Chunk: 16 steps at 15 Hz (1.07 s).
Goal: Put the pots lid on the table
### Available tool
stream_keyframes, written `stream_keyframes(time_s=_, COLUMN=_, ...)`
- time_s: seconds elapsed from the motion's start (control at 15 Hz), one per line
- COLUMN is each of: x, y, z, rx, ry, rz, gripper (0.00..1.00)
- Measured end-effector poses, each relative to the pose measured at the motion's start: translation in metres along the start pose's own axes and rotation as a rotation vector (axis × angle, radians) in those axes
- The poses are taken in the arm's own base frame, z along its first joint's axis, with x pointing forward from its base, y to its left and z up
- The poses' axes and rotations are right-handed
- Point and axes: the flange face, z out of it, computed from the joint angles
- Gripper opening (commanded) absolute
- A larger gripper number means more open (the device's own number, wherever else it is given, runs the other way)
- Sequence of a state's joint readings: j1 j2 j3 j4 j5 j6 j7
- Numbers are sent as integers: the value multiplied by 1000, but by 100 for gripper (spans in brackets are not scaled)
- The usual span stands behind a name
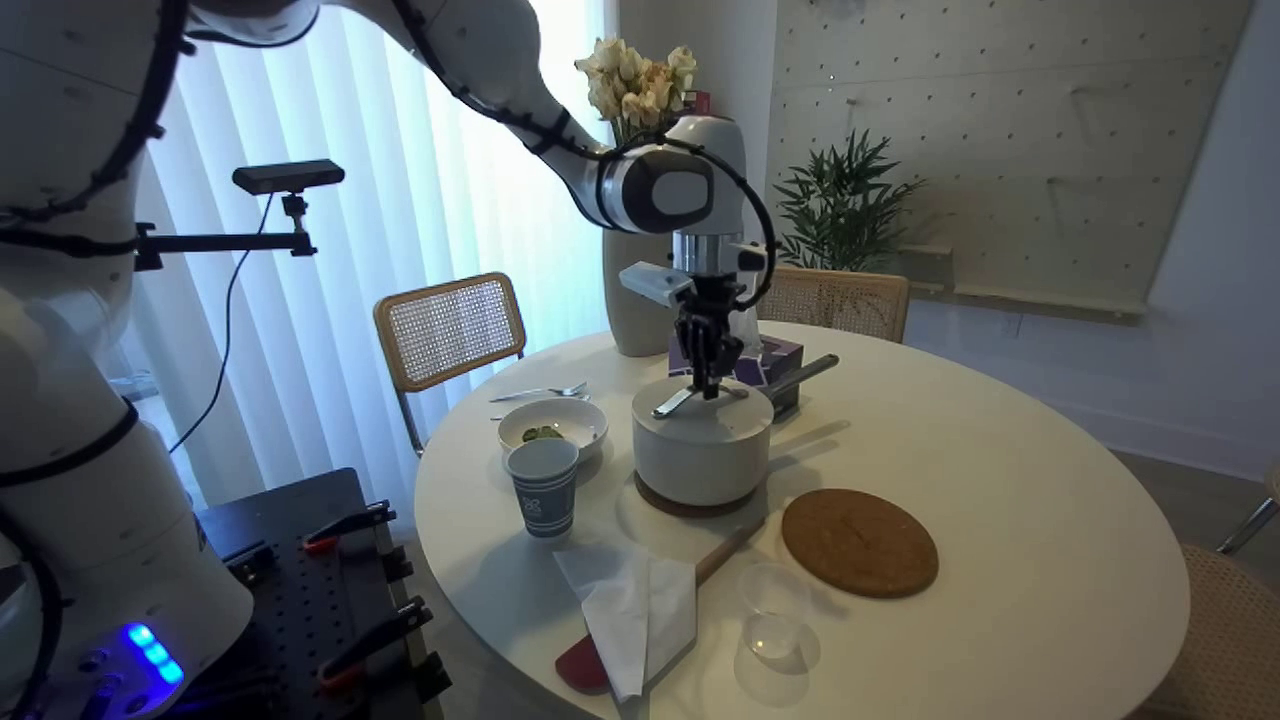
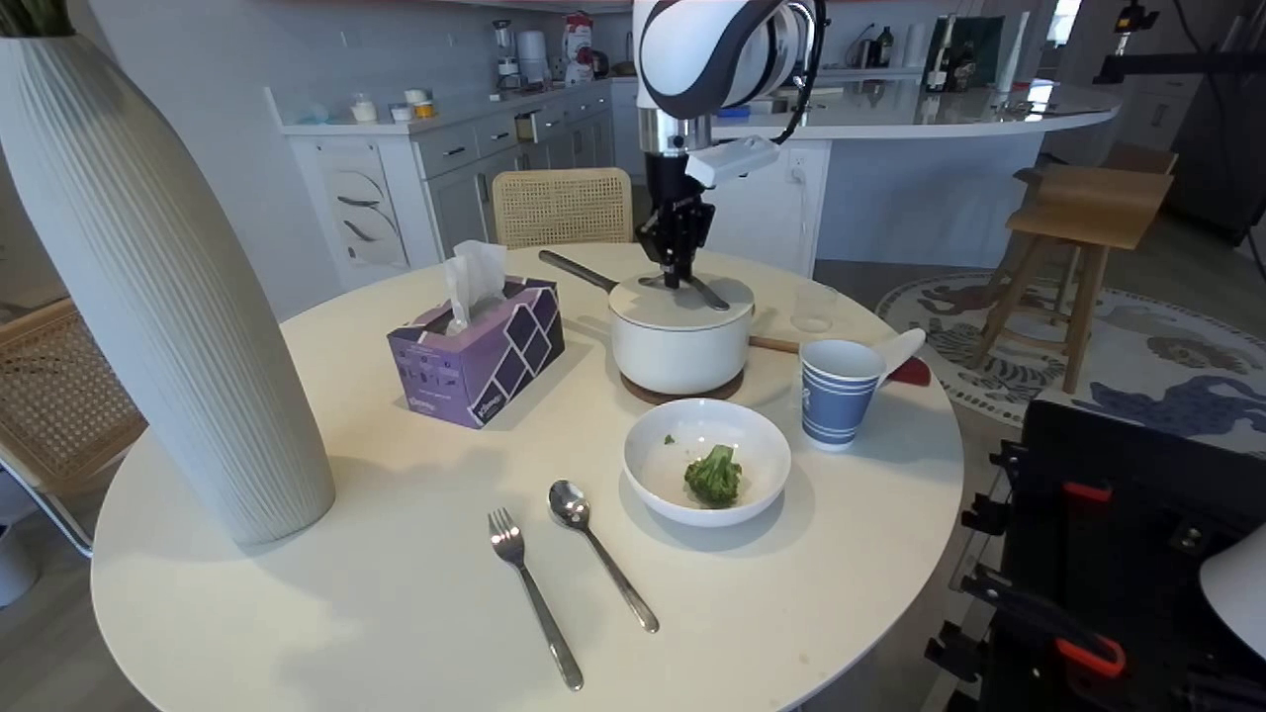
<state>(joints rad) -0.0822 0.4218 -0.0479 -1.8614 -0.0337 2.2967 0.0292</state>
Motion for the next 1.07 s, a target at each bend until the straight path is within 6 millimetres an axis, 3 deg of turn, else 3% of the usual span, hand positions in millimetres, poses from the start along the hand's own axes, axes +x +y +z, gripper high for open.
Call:
stream_keyframes(time_s=0.67, x=18, y=27, z=-29, rx=-18, ry=47, rz=45, gripper=6)
stream_keyframes(time_s=1.07, x=20, y=66, z=-33, rx=-37, ry=56, rz=109, gripper=6)
